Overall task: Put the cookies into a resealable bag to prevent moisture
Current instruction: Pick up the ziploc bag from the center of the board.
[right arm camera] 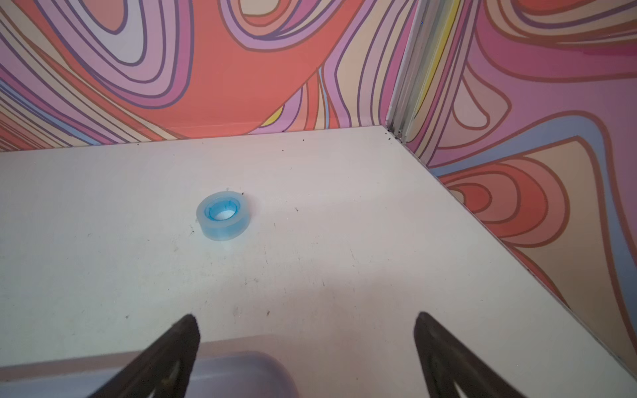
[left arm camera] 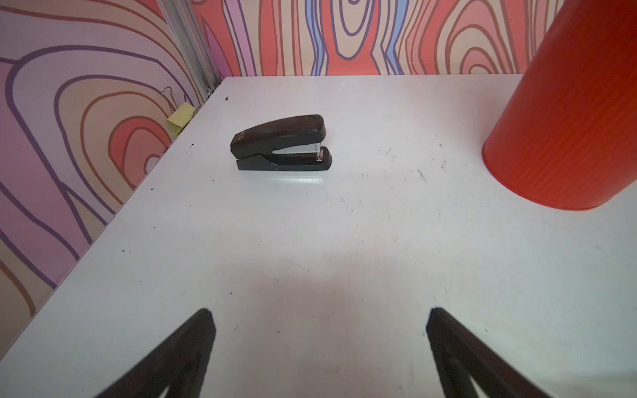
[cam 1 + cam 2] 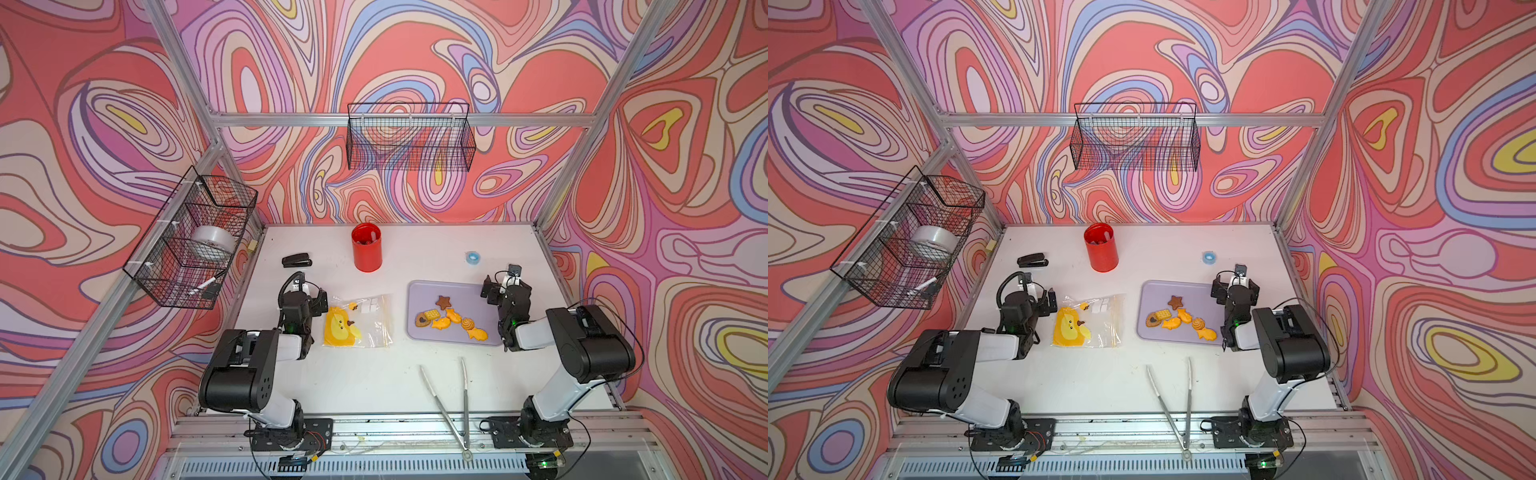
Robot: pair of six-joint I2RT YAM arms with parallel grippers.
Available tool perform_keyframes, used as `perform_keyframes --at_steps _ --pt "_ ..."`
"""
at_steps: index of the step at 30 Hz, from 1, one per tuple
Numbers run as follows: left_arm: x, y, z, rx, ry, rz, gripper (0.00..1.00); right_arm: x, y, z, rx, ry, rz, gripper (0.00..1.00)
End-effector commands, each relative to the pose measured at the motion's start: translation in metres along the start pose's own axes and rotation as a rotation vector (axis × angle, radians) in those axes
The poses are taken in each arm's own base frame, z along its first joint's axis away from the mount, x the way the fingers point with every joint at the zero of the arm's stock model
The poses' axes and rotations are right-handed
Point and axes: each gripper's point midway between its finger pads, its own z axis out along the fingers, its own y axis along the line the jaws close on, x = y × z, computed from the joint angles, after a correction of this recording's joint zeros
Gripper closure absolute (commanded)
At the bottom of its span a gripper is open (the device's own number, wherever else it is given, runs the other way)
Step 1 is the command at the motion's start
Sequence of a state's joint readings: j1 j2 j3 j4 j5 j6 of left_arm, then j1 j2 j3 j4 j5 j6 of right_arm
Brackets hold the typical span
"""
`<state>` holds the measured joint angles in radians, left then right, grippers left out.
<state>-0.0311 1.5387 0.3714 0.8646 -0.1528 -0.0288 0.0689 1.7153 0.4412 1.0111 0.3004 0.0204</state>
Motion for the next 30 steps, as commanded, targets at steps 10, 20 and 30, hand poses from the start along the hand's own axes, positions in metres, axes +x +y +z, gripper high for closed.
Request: perform_keyframes --at_steps 10,20,30 --pt "-0.008 -0.003 0.001 0.017 -0.032 -0.002 0.0 -0.002 0.001 0.001 -0.002 -0.011 0.011 0.02" --pt "-0.008 -0.004 0.002 0.022 -0.025 0.003 0.0 0.0 0.001 0.003 -0.013 0.004 0.018 0.02" --pt "-0.039 -0.02 -0.023 0.046 -0.051 0.088 0.0 -0.04 -0.013 -0.025 0.041 -0.068 0.025 0.04"
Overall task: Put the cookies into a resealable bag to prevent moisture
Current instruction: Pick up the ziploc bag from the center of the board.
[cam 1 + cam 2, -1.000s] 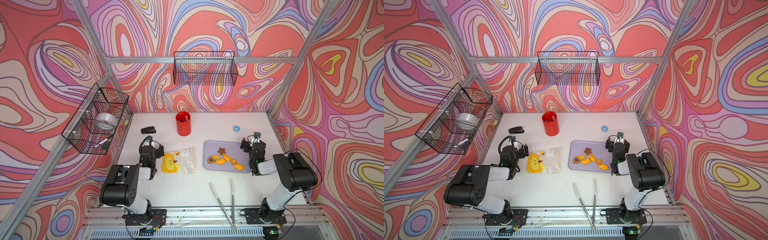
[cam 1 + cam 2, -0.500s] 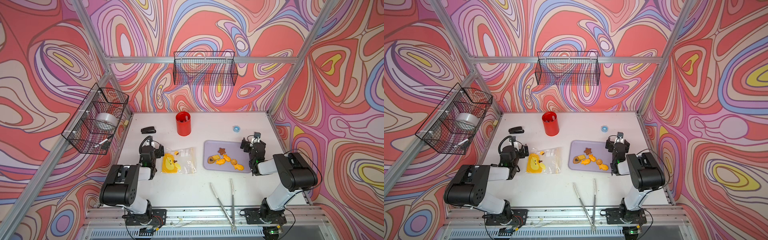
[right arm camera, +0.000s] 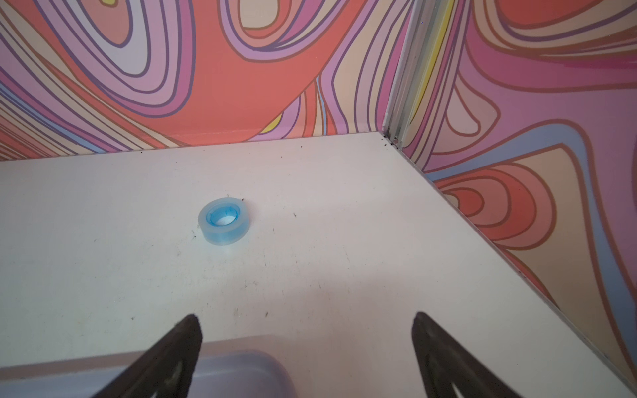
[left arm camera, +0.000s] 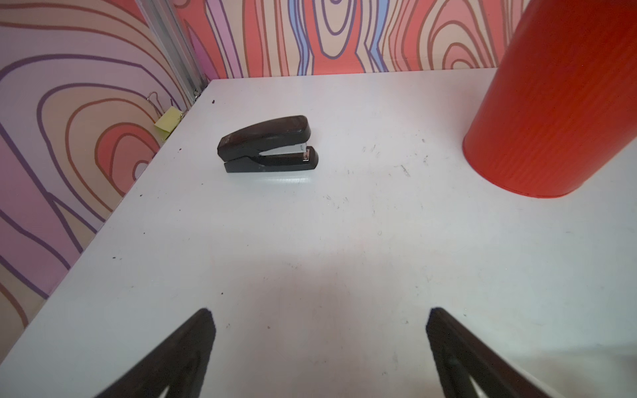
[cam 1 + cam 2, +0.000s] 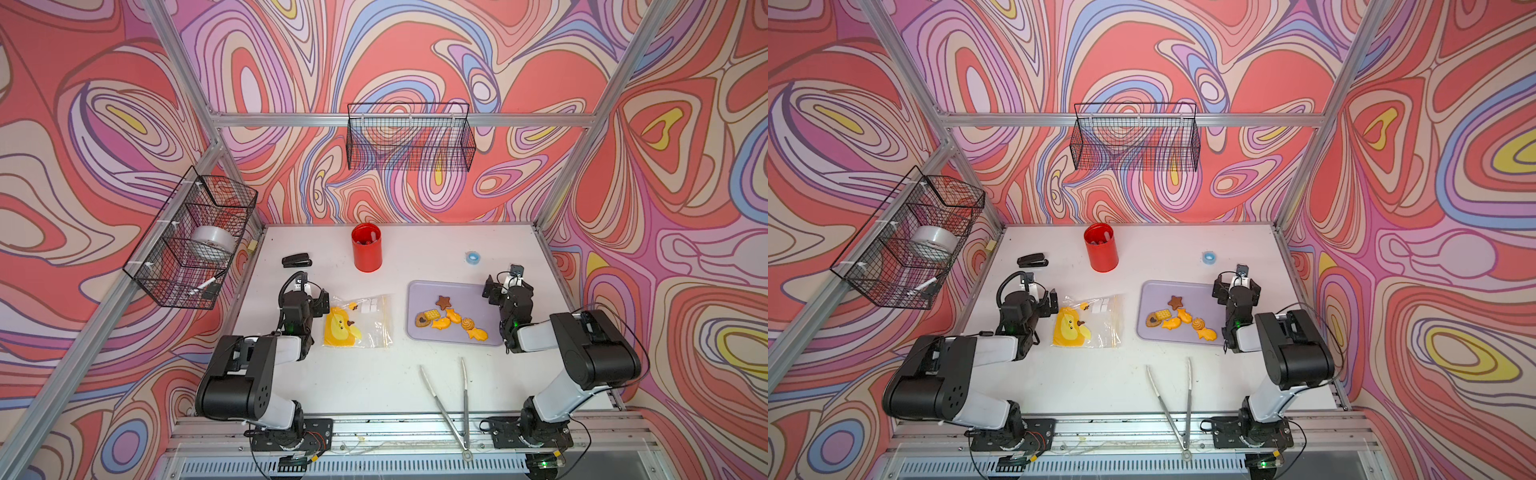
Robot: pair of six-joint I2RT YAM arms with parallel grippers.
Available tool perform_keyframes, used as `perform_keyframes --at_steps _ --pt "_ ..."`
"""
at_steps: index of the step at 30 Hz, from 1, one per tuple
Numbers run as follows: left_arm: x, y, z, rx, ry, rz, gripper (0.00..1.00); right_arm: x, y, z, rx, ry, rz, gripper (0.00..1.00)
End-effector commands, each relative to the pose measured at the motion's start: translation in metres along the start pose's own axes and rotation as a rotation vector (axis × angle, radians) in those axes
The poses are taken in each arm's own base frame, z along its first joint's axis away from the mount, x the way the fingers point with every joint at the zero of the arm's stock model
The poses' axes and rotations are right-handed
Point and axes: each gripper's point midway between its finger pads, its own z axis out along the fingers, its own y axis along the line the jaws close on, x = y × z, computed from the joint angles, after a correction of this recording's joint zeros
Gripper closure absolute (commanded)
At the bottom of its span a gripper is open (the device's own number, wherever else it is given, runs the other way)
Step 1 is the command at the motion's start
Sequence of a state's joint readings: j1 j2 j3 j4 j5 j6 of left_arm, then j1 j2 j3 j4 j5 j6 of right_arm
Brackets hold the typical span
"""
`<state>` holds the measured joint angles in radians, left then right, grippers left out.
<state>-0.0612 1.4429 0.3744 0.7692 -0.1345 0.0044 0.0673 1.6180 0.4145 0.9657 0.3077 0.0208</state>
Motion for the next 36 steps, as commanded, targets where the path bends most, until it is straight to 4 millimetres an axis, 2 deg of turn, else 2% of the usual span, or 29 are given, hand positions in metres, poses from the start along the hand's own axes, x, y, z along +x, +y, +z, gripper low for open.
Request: perform_keyframes --at_steps 1,4,5,6,10,12,15,18,21,26,32,36 --pt "-0.035 -0.012 -0.015 -0.003 -0.059 0.072 0.0 -0.033 -0.008 -0.015 0.032 -0.043 0.025 0.04" --pt "-0.054 -0.028 -0.026 0.03 -0.029 0.056 0.0 -0.056 -0.007 -0.021 0.019 0.008 0.043 0.04" --pt "-0.072 -0.034 -0.03 0.052 -0.024 0.019 0.0 -0.062 -0.006 -0.022 0.019 0.035 0.051 0.04" --pt "-0.078 -0.037 -0.033 0.059 0.014 -0.013 0.0 -0.067 -0.006 -0.023 0.019 0.061 0.061 0.04" --pt "-0.088 -0.064 -0.051 0.121 0.166 -0.05 0.0 -0.07 -0.007 -0.03 0.027 0.182 0.123 0.04" --pt "-0.087 -0.087 -0.064 0.173 0.253 -0.049 0.0 -0.062 -0.007 -0.033 0.041 0.269 0.167 0.04" --pt "-0.076 -0.117 -0.082 0.178 0.388 0.017 0.0 -0.045 -0.007 -0.039 0.064 0.384 0.22 0.03" --pt "-0.06 -0.139 -0.098 0.147 0.507 0.082 0.0 -0.034 -0.003 -0.048 0.045 0.429 0.243 0.02" --pt "-0.044 -0.157 -0.112 0.113 0.622 0.129 0.0 -0.036 0.004 -0.056 -0.024 0.396 0.245 0.02" --pt "-0.018 -0.187 -0.127 0.071 0.785 0.214 0.01 -0.043 0.002 -0.064 -0.037 0.368 0.225 0.02" --pt "0.026 -0.213 -0.13 0.007 0.983 0.305 0.07 -0.037 0.01 -0.065 -0.071 0.393 0.254 0.02" --pt "0.051 -0.22 -0.122 -0.033 1.046 0.33 0.14 -0.035 0.009 -0.065 -0.069 0.392 0.248 0.02"
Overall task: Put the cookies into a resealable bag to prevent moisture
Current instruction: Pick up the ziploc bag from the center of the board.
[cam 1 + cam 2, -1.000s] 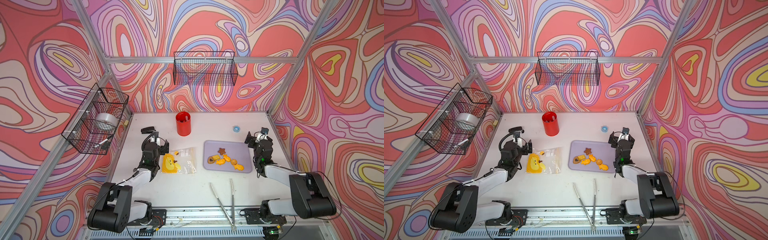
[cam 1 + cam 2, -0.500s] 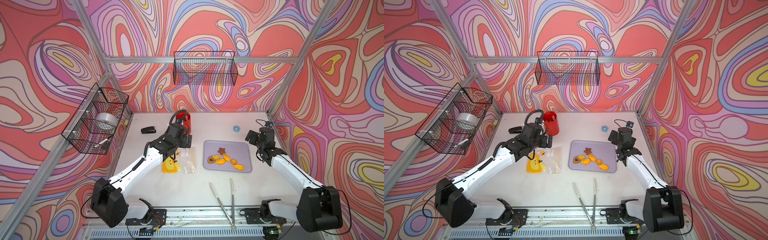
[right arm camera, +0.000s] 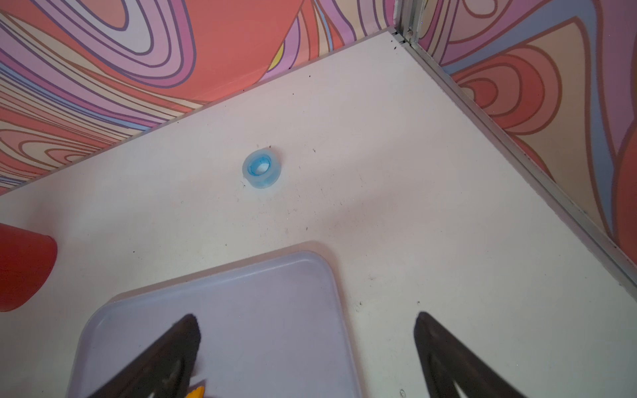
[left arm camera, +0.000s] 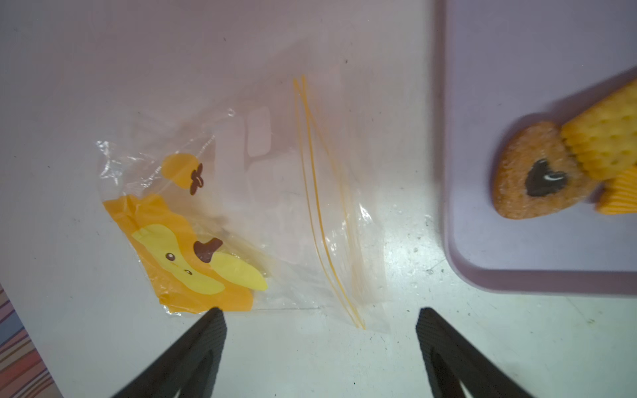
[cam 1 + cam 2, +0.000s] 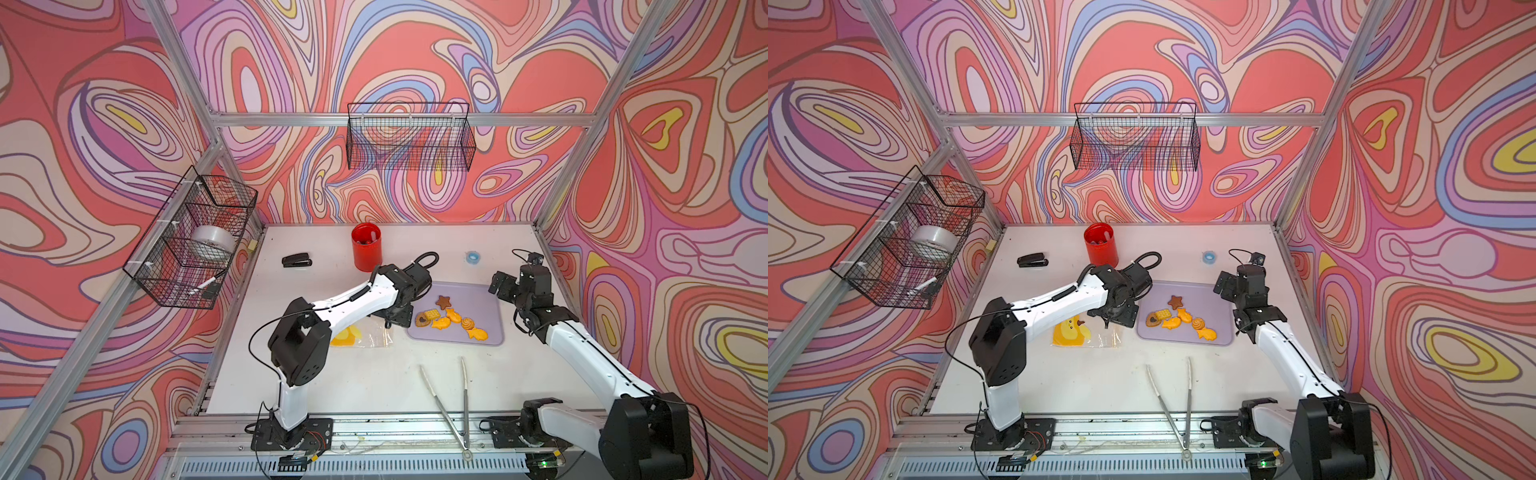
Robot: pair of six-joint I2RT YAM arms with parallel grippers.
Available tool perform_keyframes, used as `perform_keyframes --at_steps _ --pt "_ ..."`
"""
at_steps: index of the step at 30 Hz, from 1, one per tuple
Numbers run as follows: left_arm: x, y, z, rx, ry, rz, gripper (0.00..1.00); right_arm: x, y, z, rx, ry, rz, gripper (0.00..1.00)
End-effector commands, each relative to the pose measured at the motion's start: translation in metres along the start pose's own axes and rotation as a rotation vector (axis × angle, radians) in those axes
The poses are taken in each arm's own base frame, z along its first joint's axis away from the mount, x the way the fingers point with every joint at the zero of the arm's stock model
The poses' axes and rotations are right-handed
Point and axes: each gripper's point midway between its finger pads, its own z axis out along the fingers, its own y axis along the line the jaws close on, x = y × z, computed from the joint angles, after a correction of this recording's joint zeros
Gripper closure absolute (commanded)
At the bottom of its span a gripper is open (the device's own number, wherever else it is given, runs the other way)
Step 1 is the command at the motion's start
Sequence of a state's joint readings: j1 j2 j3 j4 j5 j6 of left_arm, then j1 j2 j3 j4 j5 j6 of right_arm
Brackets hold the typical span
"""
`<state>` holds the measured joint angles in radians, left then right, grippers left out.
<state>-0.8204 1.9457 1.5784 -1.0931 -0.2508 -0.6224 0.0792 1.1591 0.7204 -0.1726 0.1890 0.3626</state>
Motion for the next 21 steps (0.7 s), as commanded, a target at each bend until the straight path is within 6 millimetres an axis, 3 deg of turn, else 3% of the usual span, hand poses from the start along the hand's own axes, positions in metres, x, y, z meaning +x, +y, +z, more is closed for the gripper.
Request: perform_keyframes --at_steps 1,4,8,13,18,21 --pt "0.018 0.009 0.012 -0.09 0.106 -0.018 0.15 0.006 0.001 -0.001 -0.013 0.012 0.004 0.02" --pt "0.008 0.014 0.022 -0.172 0.105 0.008 0.19 0.005 0.003 -0.001 -0.02 0.007 0.003 0.02" --pt "0.001 0.012 0.03 -0.214 0.116 0.035 0.31 0.005 0.005 0.001 -0.027 0.015 -0.001 0.02" --pt "0.003 0.016 0.04 -0.242 0.126 0.043 0.53 0.008 0.005 0.0 -0.029 0.022 -0.006 0.02" --pt "0.009 0.028 0.055 -0.257 0.156 0.019 0.65 0.01 0.009 0.001 -0.052 0.034 -0.016 0.02" --pt "0.007 0.028 0.055 -0.219 0.144 -0.004 0.79 0.009 0.017 -0.001 -0.091 0.036 -0.025 0.02"
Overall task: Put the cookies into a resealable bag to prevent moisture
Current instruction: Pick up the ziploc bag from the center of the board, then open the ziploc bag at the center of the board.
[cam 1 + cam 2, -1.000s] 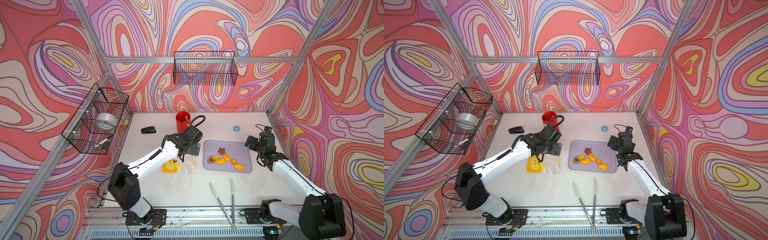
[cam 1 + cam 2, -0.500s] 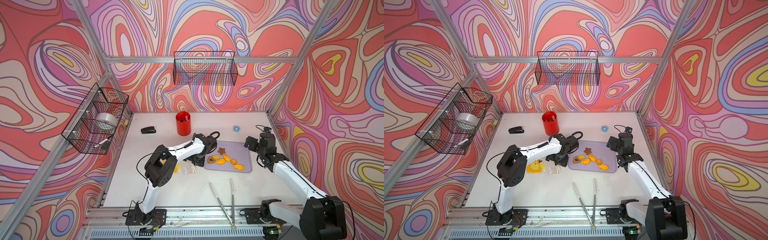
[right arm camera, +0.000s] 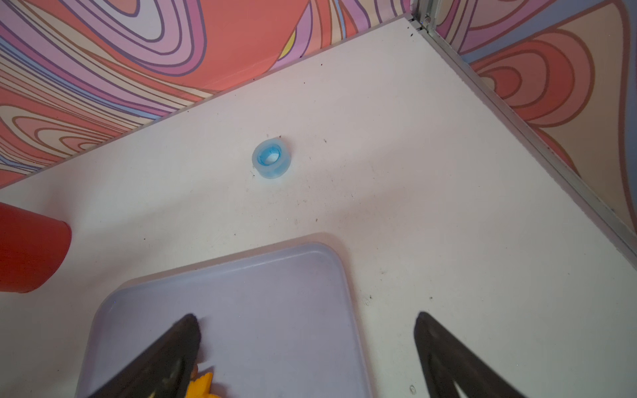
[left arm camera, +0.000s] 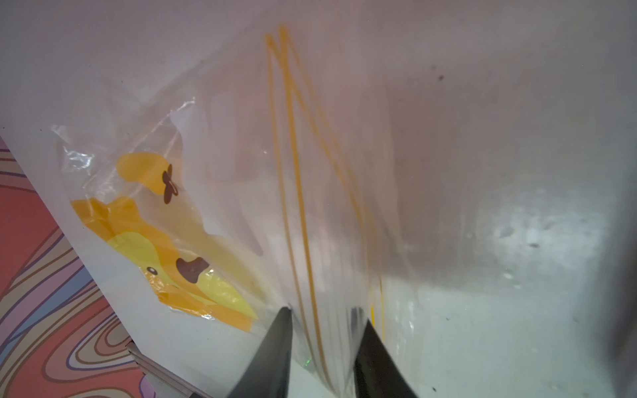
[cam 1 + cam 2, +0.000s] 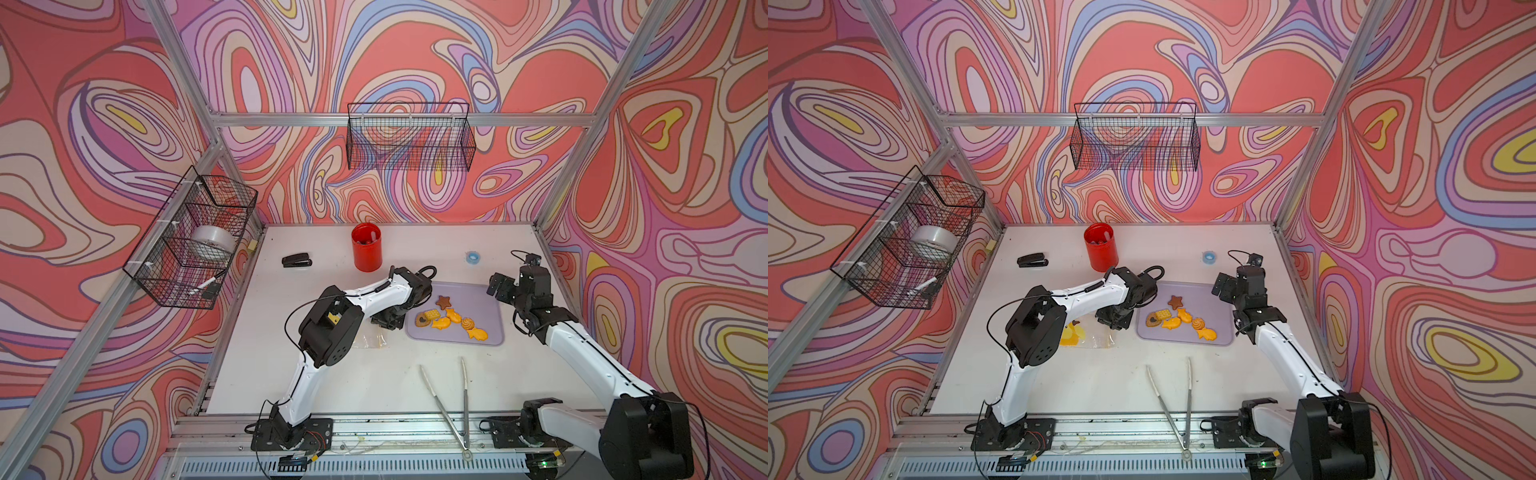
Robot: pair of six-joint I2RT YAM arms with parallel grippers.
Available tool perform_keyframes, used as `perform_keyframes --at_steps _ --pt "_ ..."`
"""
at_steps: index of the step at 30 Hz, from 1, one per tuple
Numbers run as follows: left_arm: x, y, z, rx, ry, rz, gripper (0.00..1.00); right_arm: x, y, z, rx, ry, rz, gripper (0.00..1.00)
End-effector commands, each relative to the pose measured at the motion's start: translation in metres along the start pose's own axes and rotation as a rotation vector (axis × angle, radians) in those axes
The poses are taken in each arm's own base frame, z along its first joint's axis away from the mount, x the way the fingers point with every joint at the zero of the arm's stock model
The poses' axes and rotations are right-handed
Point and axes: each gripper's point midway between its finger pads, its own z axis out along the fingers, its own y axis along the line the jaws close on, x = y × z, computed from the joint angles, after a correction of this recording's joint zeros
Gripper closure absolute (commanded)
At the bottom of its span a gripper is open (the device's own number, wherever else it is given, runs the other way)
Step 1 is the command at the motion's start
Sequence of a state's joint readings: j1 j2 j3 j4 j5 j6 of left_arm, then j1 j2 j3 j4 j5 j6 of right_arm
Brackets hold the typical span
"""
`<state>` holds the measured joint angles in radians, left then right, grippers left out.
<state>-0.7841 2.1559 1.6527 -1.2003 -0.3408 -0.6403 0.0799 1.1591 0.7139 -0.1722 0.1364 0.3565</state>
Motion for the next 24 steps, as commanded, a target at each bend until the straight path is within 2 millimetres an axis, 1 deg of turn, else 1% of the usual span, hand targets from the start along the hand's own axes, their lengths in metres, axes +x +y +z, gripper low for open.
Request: perform_keyframes --at_steps 1,2,3,4,7,9,11,14,16,20,24 --pt "-0.001 0.006 0.001 0.017 -0.001 -0.04 0.86 0.003 0.015 -0.002 -0.075 0.021 -0.027 0.02" --pt "-0.002 0.005 0.0 0.041 -0.003 -0.048 0.97 0.005 0.023 -0.002 -0.118 0.035 -0.035 0.03" --pt "-0.003 0.005 -0.002 0.056 -0.008 -0.059 1.0 0.006 0.03 -0.003 -0.152 0.046 -0.039 0.05" --pt "-0.005 0.005 -0.004 0.072 -0.02 -0.062 1.0 0.008 0.042 -0.005 -0.221 0.069 -0.039 0.08" --pt "-0.009 0.006 -0.014 0.13 -0.061 -0.064 1.0 0.012 0.078 -0.014 -0.423 0.129 -0.032 0.11" --pt "-0.011 0.003 -0.023 0.212 -0.086 -0.061 1.0 0.015 0.097 -0.021 -0.524 0.175 -0.026 0.12" --pt "-0.015 -0.001 -0.039 0.312 -0.129 -0.049 1.0 0.02 0.116 -0.028 -0.598 0.225 -0.031 0.13" --pt "-0.018 -0.005 -0.064 0.427 -0.193 -0.028 1.0 0.034 0.143 -0.036 -0.68 0.306 -0.027 0.13" --pt "-0.019 -0.006 -0.079 0.491 -0.234 -0.023 1.0 0.047 0.16 -0.037 -0.723 0.362 -0.006 0.14" --pt "-0.02 -0.004 -0.093 0.561 -0.252 -0.039 1.0 0.074 0.197 -0.037 -0.761 0.434 -0.026 0.2" --pt "-0.019 -0.002 -0.1 0.585 -0.262 -0.047 1.0 0.097 0.229 -0.036 -0.782 0.481 -0.039 0.22"
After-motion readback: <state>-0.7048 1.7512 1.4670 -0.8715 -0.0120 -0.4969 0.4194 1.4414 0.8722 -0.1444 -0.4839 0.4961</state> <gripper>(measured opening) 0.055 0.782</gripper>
